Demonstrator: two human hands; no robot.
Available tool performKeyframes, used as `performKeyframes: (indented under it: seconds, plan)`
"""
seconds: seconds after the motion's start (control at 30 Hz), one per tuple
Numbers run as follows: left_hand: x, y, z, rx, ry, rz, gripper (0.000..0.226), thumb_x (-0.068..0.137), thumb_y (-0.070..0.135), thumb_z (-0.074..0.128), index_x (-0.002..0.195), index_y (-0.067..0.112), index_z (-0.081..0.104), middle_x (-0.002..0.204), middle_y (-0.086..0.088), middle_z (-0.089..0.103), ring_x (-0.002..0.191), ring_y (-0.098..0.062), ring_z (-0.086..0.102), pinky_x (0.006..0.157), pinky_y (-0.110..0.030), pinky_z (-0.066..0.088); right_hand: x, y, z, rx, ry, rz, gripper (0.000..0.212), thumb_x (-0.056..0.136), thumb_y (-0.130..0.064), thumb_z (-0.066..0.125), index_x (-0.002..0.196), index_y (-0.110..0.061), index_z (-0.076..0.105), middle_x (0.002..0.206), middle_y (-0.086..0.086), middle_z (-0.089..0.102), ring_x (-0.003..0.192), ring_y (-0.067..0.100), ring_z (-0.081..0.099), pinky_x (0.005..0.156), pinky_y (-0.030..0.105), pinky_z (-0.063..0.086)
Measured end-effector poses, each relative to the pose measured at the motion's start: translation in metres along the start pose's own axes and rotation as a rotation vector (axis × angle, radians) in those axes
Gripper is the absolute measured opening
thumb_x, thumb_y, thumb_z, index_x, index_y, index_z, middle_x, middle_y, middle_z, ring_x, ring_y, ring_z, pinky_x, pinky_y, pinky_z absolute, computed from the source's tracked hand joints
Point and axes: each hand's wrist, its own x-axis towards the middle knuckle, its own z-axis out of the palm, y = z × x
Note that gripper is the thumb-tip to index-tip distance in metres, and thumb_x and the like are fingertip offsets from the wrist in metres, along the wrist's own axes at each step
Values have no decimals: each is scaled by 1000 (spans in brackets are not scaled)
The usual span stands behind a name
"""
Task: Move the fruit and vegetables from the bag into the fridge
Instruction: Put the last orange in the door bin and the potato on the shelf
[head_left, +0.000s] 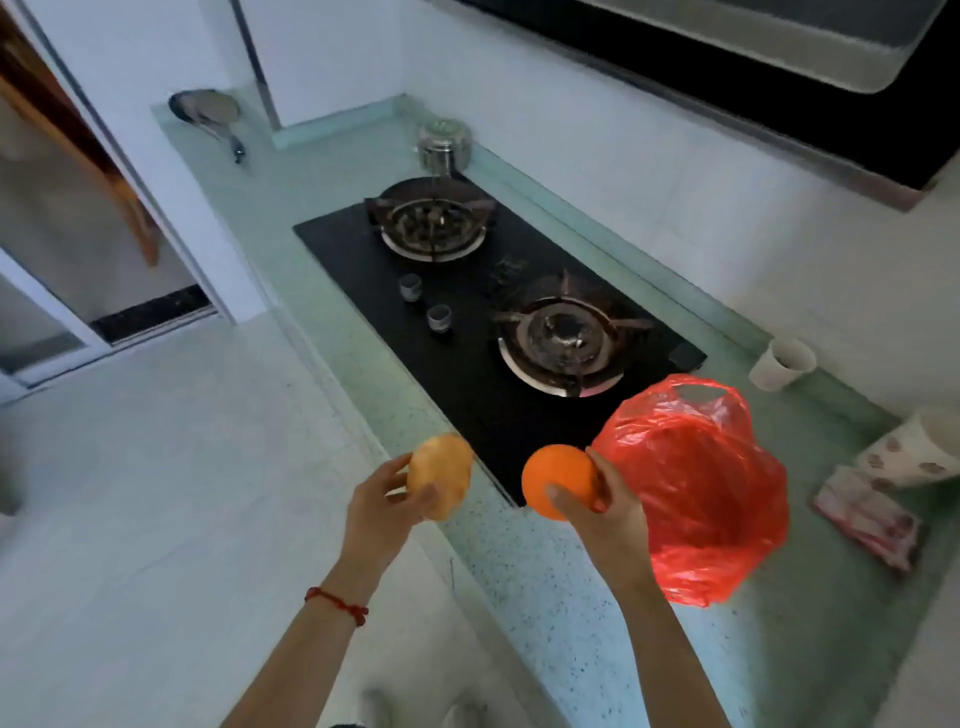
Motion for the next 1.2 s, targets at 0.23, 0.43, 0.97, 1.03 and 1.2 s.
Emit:
performKeyframes:
  seconds: [0.23, 0.43, 0.97, 1.03, 1.2]
  plan:
    - [-26, -33, -80, -140, 248, -84, 80, 45, 49, 73, 117, 14, 58, 94, -2, 66, 83, -20, 67, 75, -43, 57, -11, -26, 77, -16, -282, -72, 86, 52, -53, 70, 131, -31, 45, 122, -7, 48, 110, 16, 49, 88, 32, 43]
    - [-56, -72, -150, -196, 446, -127, 65, 60, 36, 74, 120, 14, 58, 102, -8, 66, 88, -24, 66, 77, -46, 57, -43, -45, 151, -88, -478, -155, 86, 53, -52, 73, 131, -25, 47, 129, -1, 52, 114, 18, 50, 89, 32, 43]
    - [-175, -168, -345, -420, 906, -190, 49, 74, 21, 75, 119, 15, 57, 100, -5, 64, 83, -17, 66, 77, -41, 56, -202, -97, 358, -210, -957, -336, 80, 57, -45, 71, 131, -29, 45, 130, -2, 50, 109, 15, 49, 84, 27, 41]
    - [-189, -181, -369, -452, 950, -192, 45, 76, 17, 72, 119, 15, 57, 99, -5, 64, 82, -16, 65, 76, -40, 56, -224, -101, 383, -216, -999, -361, 78, 59, -43, 73, 131, -28, 46, 130, -3, 49, 109, 14, 48, 83, 27, 41]
    - [-222, -207, -421, -482, 1071, -207, 44, 76, 17, 72, 118, 17, 58, 100, -6, 64, 83, -17, 66, 77, -40, 55, -274, -110, 442, -239, -1102, -410, 67, 72, -26, 77, 131, -27, 46, 134, 0, 49, 112, 15, 48, 89, 29, 42]
